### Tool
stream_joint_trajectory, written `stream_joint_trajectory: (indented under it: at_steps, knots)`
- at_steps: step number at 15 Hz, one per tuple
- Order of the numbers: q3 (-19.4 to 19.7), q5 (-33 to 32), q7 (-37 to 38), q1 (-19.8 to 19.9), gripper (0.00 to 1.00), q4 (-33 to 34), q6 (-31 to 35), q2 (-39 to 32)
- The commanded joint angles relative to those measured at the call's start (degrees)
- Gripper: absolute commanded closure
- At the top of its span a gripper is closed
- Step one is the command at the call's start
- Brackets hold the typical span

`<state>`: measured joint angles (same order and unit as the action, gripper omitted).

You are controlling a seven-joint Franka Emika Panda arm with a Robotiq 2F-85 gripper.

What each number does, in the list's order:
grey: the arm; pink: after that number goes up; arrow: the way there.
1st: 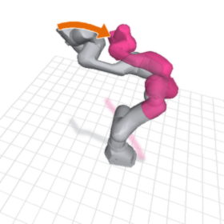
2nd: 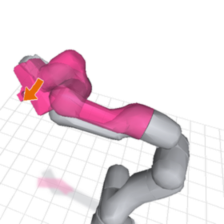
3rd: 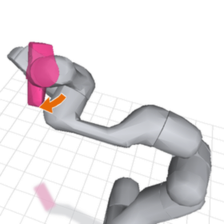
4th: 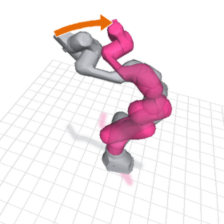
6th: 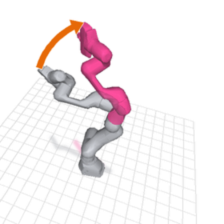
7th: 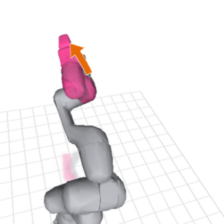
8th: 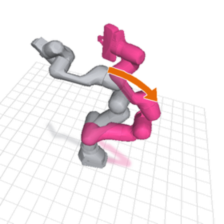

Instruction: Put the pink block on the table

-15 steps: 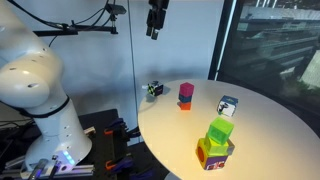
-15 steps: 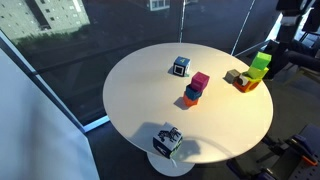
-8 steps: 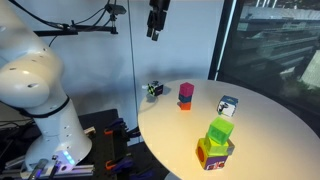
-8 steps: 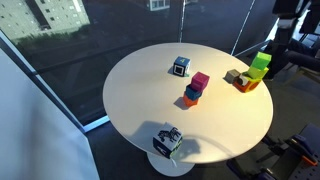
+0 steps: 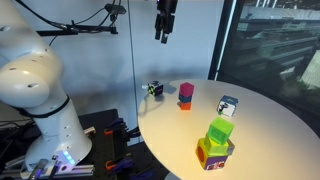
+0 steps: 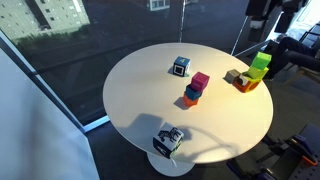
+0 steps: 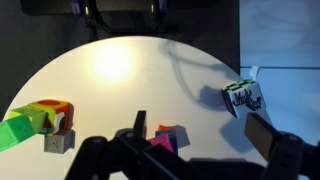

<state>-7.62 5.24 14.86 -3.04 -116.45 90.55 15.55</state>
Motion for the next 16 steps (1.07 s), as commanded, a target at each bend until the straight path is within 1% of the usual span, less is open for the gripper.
stream_joint_trajectory:
  at_steps: [1, 5, 10, 12, 16]
  knots:
    - [-0.6, -2.8, 2.0, -0.1, 0.0, 2.4, 4.4, -2.9]
    - [-0.8, -6.0, 3.5, -0.2, 0.0, 3.4, 10.4, -6.3]
    - [-0.9, -10.3, 5.7, -0.6, 0.0, 6.0, 14.9, -12.5]
    - [-0.6, -12.0, 6.7, -0.9, 0.0, 7.5, 16.1, -15.5]
    - [0.0, -13.6, 7.7, -1.8, 0.0, 10.9, 16.3, -21.3]
